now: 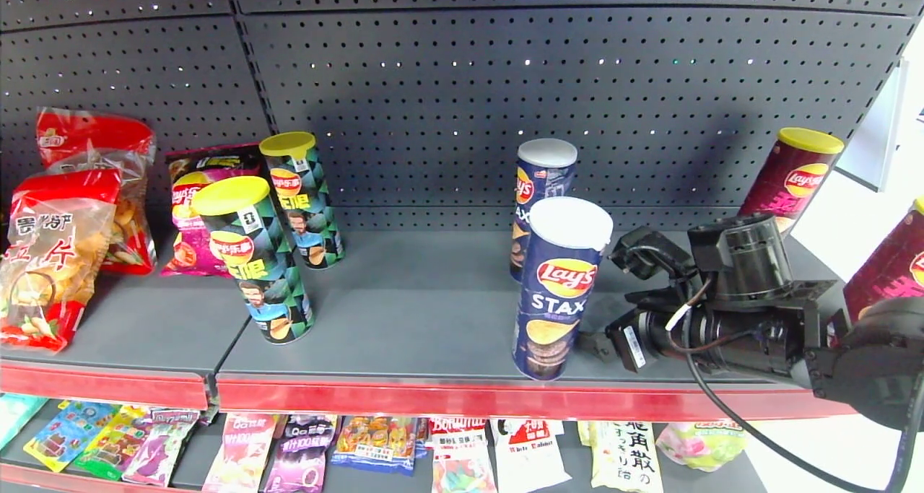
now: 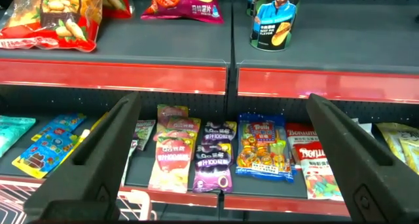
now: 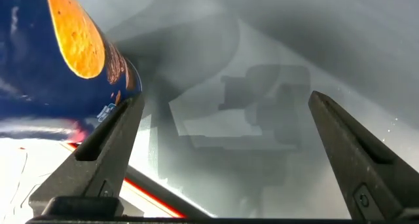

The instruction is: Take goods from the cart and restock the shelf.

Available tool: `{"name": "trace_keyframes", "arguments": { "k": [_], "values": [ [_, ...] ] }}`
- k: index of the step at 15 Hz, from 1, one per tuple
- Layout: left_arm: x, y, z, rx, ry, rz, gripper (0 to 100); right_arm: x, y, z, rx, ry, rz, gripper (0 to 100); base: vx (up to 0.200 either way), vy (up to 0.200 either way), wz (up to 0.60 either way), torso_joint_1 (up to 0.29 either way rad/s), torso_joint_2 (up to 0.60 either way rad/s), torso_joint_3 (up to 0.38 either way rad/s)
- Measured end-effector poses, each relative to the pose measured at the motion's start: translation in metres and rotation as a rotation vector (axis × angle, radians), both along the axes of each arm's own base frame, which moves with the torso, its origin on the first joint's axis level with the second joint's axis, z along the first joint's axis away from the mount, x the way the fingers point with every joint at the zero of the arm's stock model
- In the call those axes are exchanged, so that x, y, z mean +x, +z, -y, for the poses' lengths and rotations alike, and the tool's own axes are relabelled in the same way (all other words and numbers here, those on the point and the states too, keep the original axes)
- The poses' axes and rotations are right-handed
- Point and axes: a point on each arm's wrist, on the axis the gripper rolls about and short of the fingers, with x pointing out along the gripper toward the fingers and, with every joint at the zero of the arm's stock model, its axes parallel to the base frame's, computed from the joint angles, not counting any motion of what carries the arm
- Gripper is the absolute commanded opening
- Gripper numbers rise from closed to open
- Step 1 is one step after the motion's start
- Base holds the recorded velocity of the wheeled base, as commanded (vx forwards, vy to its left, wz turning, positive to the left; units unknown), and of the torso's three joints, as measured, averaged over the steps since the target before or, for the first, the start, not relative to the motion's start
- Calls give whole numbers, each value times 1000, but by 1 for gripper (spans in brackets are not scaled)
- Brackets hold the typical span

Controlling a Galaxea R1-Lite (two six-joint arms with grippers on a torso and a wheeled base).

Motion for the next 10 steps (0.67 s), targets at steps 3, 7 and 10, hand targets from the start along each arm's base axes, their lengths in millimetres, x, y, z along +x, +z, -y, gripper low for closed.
{"name": "trace_keyframes", "arguments": {
  "k": [3, 7, 10],
  "values": [
    [0, 0, 0, 0, 0, 1, 100, 0, 0, -1, 0, 4, 0, 100, 0, 0, 0, 0, 0, 0],
    [0, 0, 0, 0, 0, 0, 100, 0, 0, -7, 3, 21, 2, 100, 0, 0, 0, 0, 0, 0],
    [0, 0, 0, 0, 0, 1, 100, 2, 1, -11, 5, 27, 6, 100, 0, 0, 0, 0, 0, 0]
  ]
}}
